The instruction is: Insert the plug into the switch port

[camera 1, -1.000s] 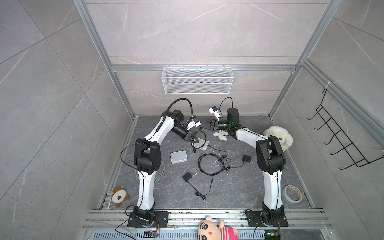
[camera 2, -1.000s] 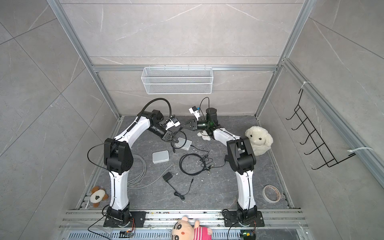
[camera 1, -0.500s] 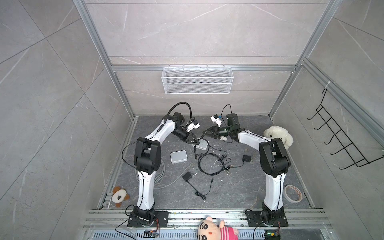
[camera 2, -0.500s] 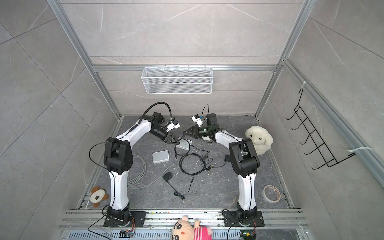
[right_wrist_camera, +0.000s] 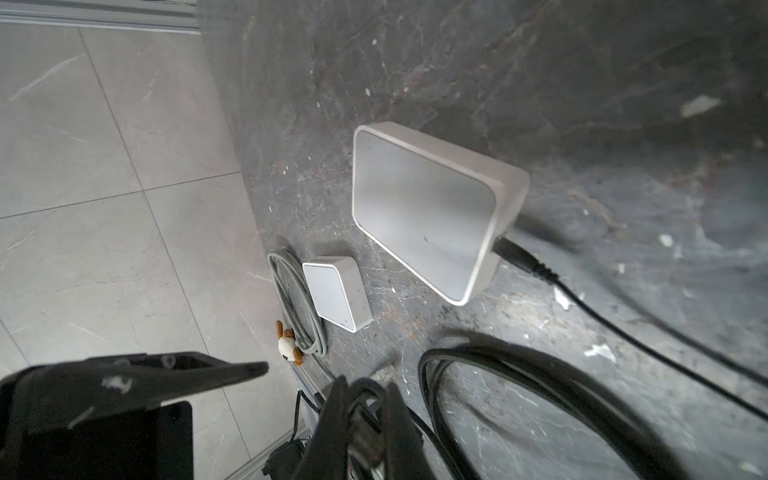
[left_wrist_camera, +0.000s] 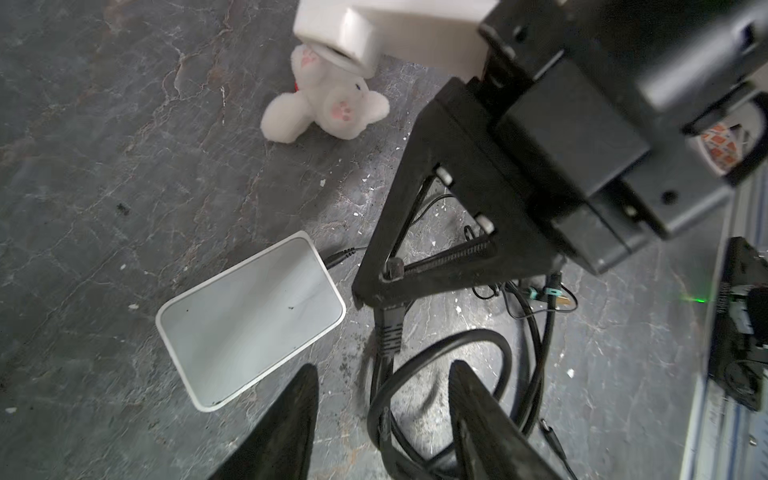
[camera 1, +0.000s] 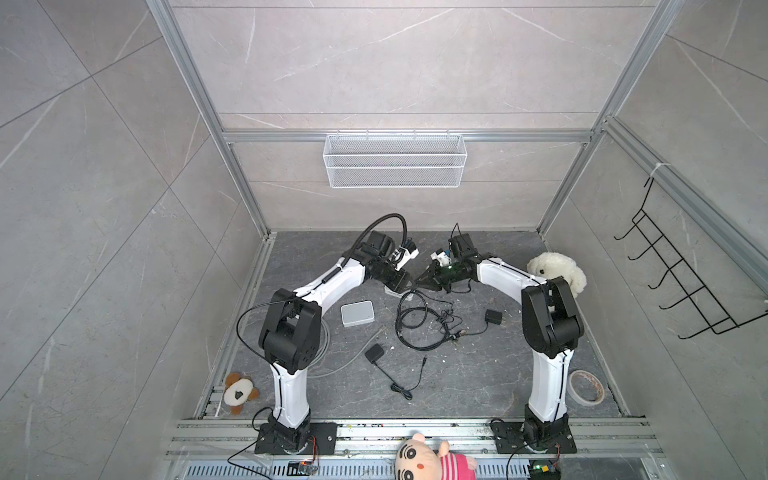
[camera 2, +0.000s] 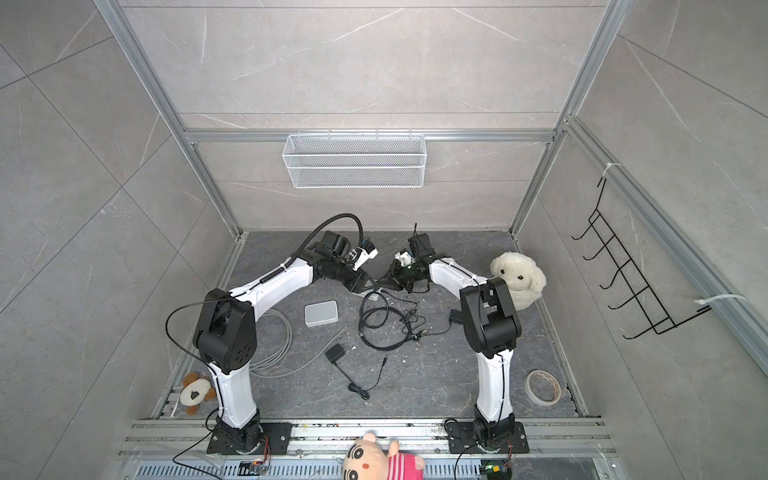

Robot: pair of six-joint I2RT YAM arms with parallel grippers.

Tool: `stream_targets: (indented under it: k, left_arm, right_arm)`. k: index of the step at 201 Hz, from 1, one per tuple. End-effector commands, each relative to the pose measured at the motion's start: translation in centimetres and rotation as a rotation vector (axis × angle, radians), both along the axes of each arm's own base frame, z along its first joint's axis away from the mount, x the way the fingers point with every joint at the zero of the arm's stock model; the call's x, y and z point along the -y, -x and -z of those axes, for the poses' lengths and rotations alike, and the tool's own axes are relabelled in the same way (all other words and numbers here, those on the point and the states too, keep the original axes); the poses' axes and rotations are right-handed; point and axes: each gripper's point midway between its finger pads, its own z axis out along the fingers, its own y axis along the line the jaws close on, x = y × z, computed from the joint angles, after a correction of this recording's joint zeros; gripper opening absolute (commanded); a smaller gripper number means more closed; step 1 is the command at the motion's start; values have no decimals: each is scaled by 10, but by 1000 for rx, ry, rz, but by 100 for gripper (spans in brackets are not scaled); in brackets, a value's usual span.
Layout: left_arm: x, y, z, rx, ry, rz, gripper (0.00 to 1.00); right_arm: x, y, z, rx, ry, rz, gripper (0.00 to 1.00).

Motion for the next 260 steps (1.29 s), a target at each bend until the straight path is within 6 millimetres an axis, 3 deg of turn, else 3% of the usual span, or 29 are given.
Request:
stream_targets:
  k: [1,35,103,158,260]
  left_arm:
    - [1,-22,-19,138,10,-90,54]
    - [18,-8,-3,116,6,-61,53]
    - [18,-13,9,81,-15,-115,48]
    - [12,2,23,85,-89,-50,44]
    - [9,11,33,77,-106,23,11]
  right_arm:
    - [4,6,-21,-31,29,49,8]
    - [6,9,-27,-55,30,61,8]
    - [5,7,-36,-49,28,59,7]
    - [4,2,-42,-68,14,94,6]
    - [8,0,-44,-60,32,127,6]
